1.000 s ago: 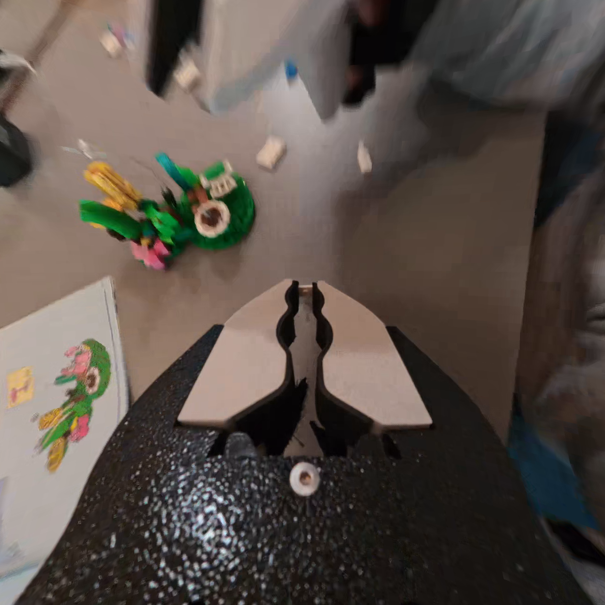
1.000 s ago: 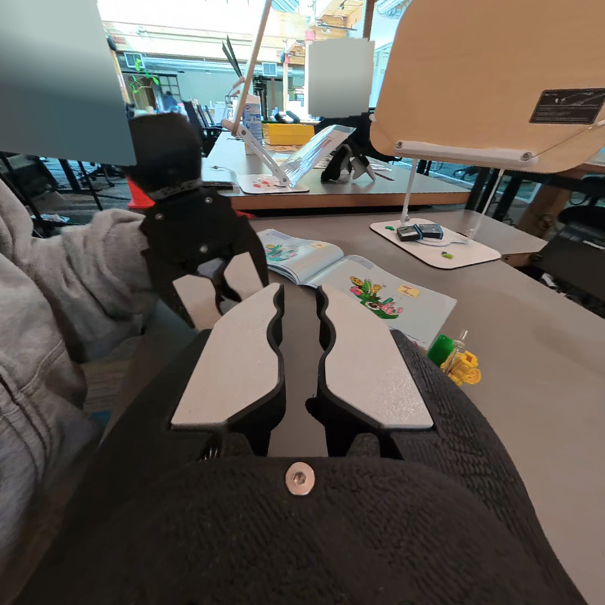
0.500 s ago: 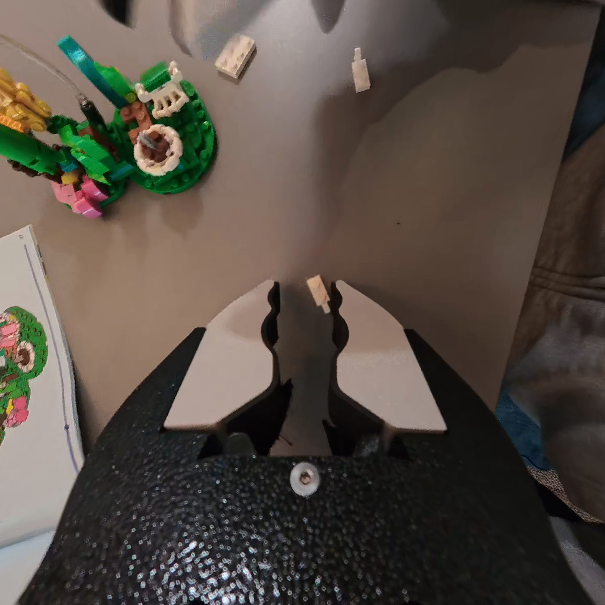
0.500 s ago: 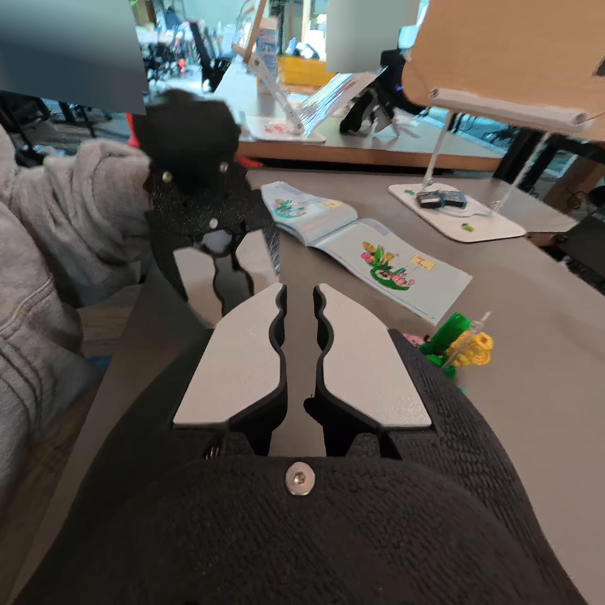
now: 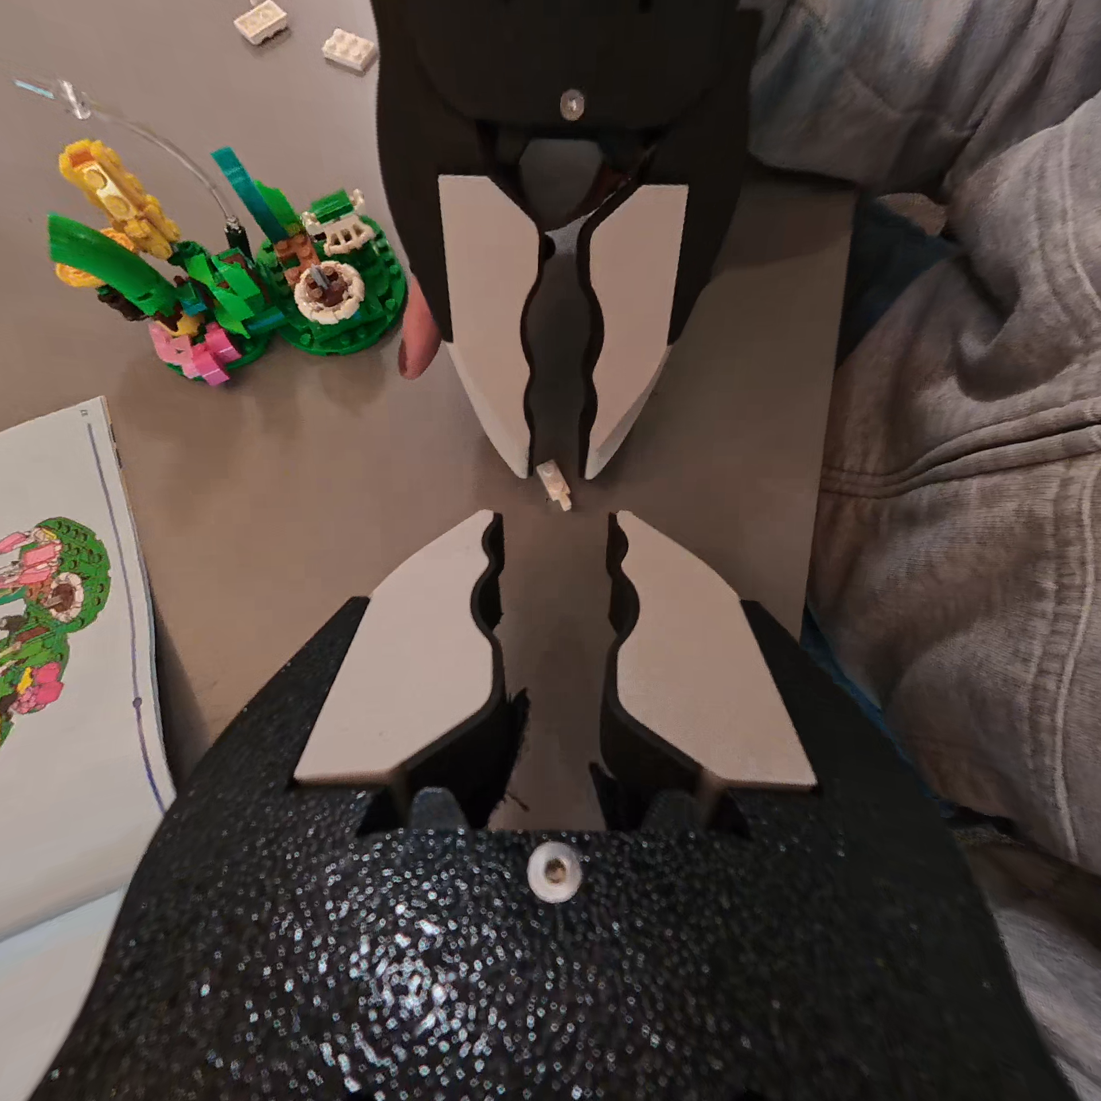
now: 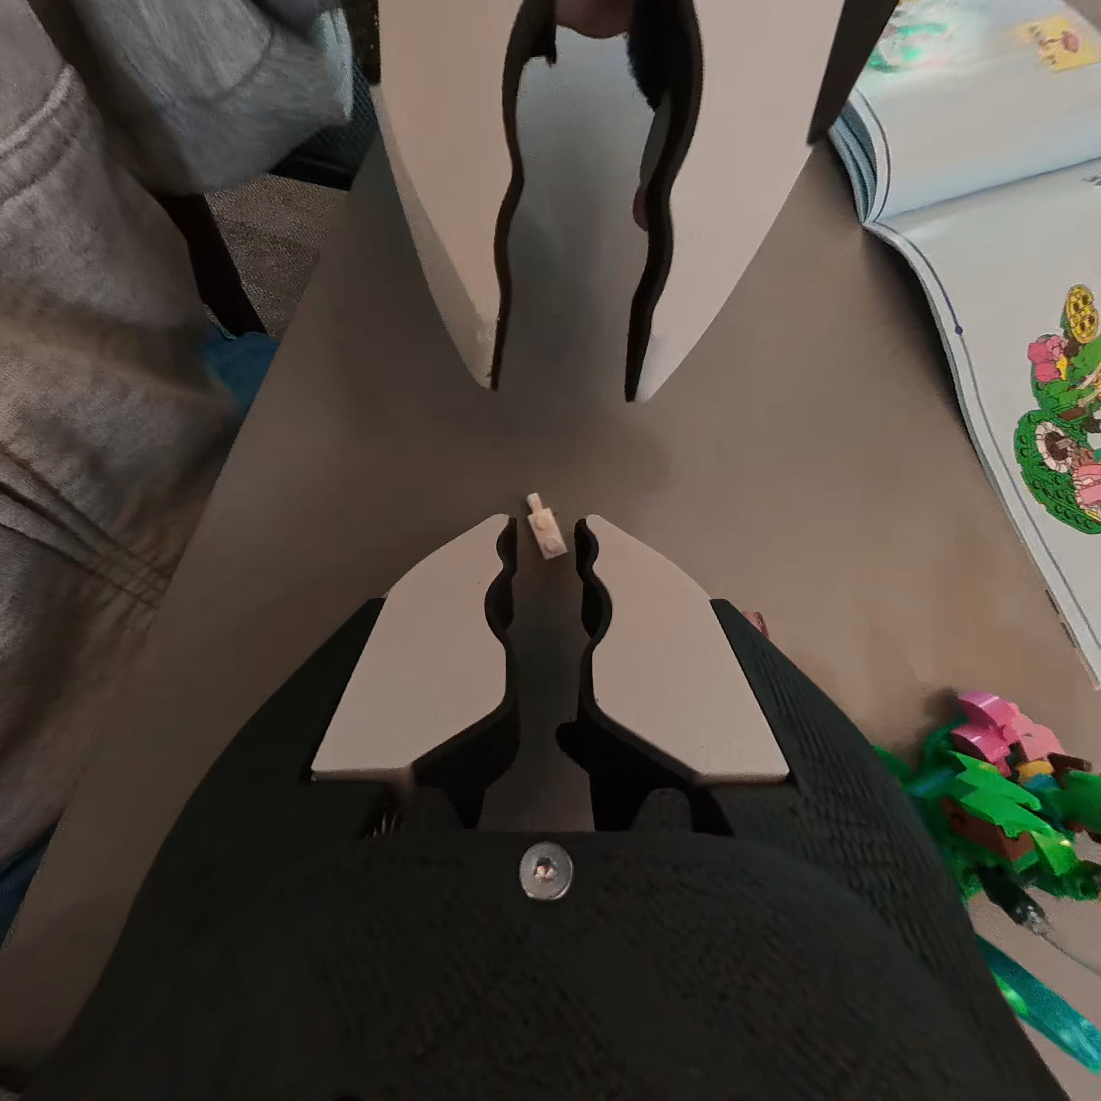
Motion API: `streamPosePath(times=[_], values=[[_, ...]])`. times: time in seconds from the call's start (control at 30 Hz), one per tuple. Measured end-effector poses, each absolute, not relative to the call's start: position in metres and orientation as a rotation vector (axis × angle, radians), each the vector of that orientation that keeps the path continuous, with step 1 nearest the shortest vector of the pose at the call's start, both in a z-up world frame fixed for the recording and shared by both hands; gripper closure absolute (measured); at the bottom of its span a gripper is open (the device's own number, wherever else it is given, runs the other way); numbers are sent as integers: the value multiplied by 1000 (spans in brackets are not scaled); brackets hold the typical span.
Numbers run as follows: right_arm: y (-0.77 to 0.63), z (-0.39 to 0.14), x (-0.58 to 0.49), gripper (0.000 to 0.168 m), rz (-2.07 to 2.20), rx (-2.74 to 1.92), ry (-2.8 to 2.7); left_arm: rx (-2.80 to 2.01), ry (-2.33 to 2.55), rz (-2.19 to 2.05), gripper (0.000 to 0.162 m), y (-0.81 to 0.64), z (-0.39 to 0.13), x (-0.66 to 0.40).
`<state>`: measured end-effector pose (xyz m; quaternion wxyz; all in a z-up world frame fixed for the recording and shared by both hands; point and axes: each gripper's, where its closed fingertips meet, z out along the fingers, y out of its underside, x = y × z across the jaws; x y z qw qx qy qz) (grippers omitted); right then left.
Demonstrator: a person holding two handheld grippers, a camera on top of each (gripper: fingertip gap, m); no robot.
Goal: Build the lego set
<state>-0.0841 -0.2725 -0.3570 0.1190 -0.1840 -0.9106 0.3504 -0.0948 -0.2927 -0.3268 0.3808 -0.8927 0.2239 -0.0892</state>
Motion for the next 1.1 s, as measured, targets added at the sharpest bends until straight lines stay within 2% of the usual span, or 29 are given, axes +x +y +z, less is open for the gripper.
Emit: streamPosePath(times=[0.03,0.23,0.3,0.47,0.57,0.7,0.77,0.83,0.97,1.1], values=[[-272,-357,-85,150,1020,-541,-2673,-2279,562,-241,129,-294,-328,-96],[-270,-364,-84,152,977,-551,-2742,-2235,529,-286,130,-294,-326,-100],[-271,-365,-84,161,974,-548,-2758,-2234,543,-278,131,-293,-328,-99],[-264,-357,-96,162,991,-597,-2646,-2202,596,-195,132,-286,-334,-102],[-255,-336,-108,162,1134,-734,-2488,-2099,644,-21,131,-273,-326,-110],[-239,-312,-119,162,1303,-947,-2325,-1736,776,513,138,-251,-290,-121],[-237,-303,-117,162,1354,-963,-2298,-1707,798,570,137,-247,-289,-119],[-237,-297,-115,162,1363,-928,-2282,-1716,780,500,141,-245,-293,-114],[-235,-298,-112,162,1254,-788,-2288,-1736,604,156,160,-246,-288,-105],[-239,-295,-105,162,1215,-647,-2291,-1745,508,-36,162,-251,-286,-105]])
